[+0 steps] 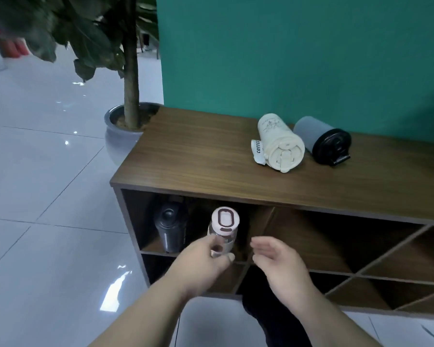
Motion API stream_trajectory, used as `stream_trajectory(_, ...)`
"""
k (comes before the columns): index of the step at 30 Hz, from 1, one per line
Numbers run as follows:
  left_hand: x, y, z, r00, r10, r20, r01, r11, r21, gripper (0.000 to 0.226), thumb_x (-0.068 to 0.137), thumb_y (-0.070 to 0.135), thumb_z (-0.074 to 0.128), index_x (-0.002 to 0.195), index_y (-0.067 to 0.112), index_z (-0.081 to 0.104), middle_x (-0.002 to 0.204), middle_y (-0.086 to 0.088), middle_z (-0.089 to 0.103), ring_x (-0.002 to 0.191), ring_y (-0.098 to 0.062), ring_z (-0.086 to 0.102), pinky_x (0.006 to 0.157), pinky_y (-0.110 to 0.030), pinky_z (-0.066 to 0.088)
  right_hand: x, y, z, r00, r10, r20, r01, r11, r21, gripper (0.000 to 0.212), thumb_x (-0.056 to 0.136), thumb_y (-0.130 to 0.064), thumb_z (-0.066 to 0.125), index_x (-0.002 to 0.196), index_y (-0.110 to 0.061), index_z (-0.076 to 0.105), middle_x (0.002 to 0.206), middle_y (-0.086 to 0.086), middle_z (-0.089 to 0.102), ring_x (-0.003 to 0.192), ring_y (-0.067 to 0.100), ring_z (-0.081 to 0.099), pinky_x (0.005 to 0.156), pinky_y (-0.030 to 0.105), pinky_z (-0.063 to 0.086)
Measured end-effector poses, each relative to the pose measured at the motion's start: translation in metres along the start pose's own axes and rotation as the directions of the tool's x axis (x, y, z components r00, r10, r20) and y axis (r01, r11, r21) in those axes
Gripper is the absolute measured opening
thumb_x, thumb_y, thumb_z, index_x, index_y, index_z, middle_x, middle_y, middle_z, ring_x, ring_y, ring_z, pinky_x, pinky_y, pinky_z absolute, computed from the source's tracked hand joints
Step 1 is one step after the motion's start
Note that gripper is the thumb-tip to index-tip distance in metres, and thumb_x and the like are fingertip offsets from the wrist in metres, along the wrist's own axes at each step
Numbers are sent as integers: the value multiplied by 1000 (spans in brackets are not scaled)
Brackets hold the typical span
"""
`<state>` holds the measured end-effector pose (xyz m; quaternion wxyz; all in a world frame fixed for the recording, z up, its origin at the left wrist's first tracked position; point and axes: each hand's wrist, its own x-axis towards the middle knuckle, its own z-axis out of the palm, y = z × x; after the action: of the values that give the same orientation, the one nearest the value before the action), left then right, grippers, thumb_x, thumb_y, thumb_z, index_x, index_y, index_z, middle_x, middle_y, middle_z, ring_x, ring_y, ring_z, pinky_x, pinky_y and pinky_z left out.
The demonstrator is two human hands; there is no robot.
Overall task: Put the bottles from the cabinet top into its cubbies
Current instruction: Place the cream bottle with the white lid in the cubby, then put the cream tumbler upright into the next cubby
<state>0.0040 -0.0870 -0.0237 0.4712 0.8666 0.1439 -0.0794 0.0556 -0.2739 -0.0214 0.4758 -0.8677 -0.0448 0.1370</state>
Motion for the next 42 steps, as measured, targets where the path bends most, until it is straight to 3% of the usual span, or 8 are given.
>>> stream_trajectory(5, -27, 32, -5, 987, 141, -78, -152, 976, -157, 27, 93, 42, 68, 119, 36, 64, 99, 19, 62, 81, 6, 57, 73, -13, 40, -12, -64, -55, 936, -204, -288, 212, 977, -2, 32, 90, -12, 73, 116, -31, 67, 121, -9, 68, 110, 3, 65, 102, 29, 50)
stream_trajectory(11, 6, 40, -4, 982, 186, 7, -184, 974, -130, 39, 93, 46, 66, 131, 38, 62, 117, 25, 63, 107, 1, 63, 100, -27, 50, 41, -112, -71, 882, -212, -420, 95, 955, -281, 90, 81, -43, 79, 153, -22, 31, 154, 0, 35, 139, 21, 42, 100, 32, 36)
stream_trajectory(16, 33, 40, 7, 971, 237, 35, -234, 969, -84, 35, 92, 51, 64, 125, 41, 62, 111, 23, 64, 93, 3, 62, 81, -22, 50, 100, -127, -50, 844, -215, -491, 35, 936, -350, 117, 68, -56, 85, 158, -21, 17, 158, 8, 26, 144, 33, 36, 113, 47, 38)
stream_trajectory(25, 44, 41, 12, 966, 245, 86, -229, 961, -157, 31, 91, 50, 64, 120, 40, 64, 106, 20, 70, 92, 0, 66, 89, -29, 56, 133, -134, -47, 796, -172, -580, 21, 966, -258, 103, 74, -47, 78, 156, -21, 21, 147, 8, 39, 125, 33, 55, 96, 41, 46)
stream_trajectory(31, 43, 30, 9, 979, 202, 9, -194, 948, -253, 36, 93, 40, 69, 129, 38, 61, 110, 19, 70, 95, 2, 66, 84, -17, 49, 64, -120, -72, 845, -214, -490, 199, 976, -83, 89, 72, -36, 81, 146, -35, 32, 144, -5, 48, 119, 14, 58, 91, 29, 48)
stream_trajectory(35, 31, 29, 10, 988, 156, 5, -139, 894, -427, 67, 78, 36, 82, 138, 31, 53, 122, 13, 66, 100, -1, 68, 88, -27, 50, -8, -110, -113, 877, -331, -348, 338, 940, -42, 70, 75, -22, 80, 129, -50, 44, 119, -26, 60, 105, -6, 60, 77, 10, 48)
stream_trajectory(38, 22, 24, 16, 976, 206, 68, -152, 873, -464, 92, 57, 41, 82, 142, 36, 47, 124, 13, 65, 93, -6, 72, 89, -31, 55, -48, -98, -146, 878, -407, -253, 403, 913, -72, 73, 63, -32, 77, 127, -51, 49, 113, -37, 62, 106, -6, 62, 80, 18, 51)
stream_trajectory(42, 12, 25, 39, 936, 298, 188, -214, 904, -369, 103, 63, 11, 88, 139, 54, 35, 123, 28, 64, 111, -2, 67, 89, -24, 59, -67, -71, -165, 904, -417, -99, 390, 896, -211, 75, 58, -51, 71, 130, -52, 50, 123, -36, 57, 116, -4, 57, 83, 6, 43)
